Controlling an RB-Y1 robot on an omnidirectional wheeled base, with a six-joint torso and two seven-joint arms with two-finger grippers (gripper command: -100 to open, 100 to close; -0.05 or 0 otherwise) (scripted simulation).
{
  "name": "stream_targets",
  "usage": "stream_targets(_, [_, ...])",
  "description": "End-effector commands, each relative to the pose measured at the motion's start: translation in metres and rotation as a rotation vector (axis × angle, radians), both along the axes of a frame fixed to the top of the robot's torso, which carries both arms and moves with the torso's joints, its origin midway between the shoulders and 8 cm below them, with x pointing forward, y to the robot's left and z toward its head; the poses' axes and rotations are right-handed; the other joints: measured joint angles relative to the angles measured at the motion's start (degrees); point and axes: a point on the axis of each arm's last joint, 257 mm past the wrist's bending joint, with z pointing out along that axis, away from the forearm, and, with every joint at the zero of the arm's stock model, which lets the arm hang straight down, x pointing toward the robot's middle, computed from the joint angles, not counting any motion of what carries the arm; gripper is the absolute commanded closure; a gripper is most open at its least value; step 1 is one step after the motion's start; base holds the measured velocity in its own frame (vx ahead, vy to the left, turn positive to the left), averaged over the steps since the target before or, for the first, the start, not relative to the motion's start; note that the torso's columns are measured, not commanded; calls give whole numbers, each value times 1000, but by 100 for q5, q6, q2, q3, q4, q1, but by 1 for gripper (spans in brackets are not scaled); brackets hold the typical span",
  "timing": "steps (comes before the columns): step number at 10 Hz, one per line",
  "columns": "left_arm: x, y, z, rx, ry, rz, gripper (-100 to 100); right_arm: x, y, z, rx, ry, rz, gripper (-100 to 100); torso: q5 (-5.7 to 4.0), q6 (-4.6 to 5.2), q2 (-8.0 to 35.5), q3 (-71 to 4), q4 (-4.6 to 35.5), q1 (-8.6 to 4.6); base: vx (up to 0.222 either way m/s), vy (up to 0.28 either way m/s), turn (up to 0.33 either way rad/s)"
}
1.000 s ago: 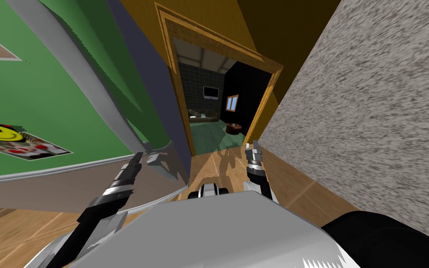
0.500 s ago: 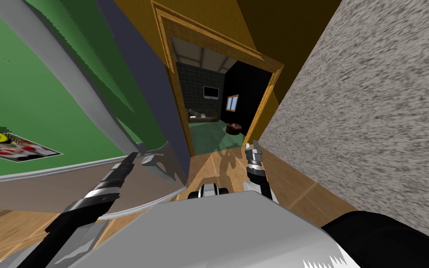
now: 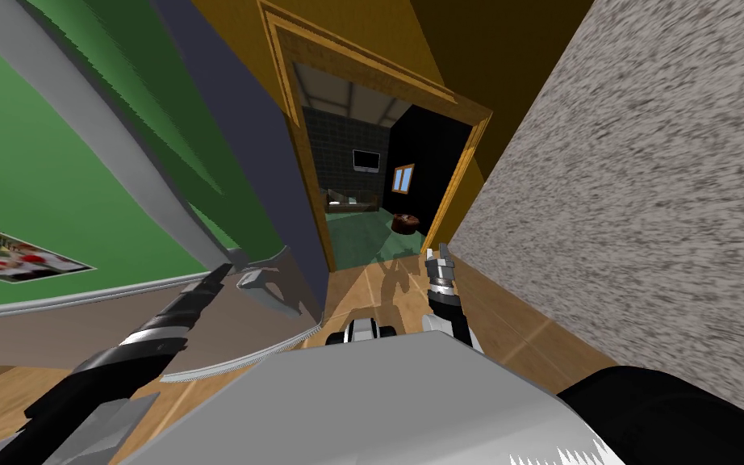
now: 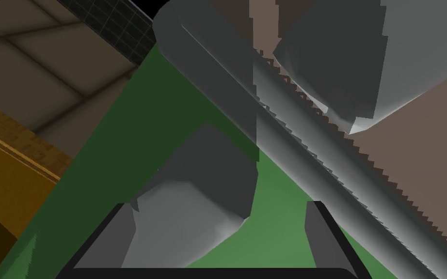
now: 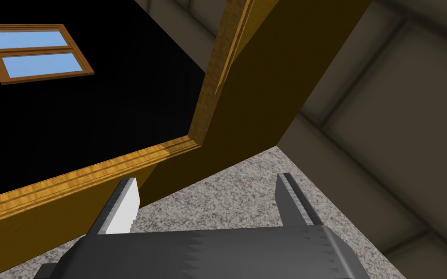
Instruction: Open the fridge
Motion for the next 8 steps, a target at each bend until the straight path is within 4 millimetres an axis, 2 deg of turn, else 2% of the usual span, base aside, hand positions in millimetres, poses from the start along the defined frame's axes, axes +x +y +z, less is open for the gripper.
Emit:
stream_targets(1, [-4, 13, 2, 41, 67, 29, -100, 0, 0, 0, 0, 0, 0, 0, -2, 0, -2, -1, -1, -7, 21, -62, 16])
stream_targets(8, [-9, 34, 14, 142, 201, 87, -100, 0, 0, 0, 0, 0, 0, 0, 0, 0, 0, 0, 0, 0, 17, -51, 12])
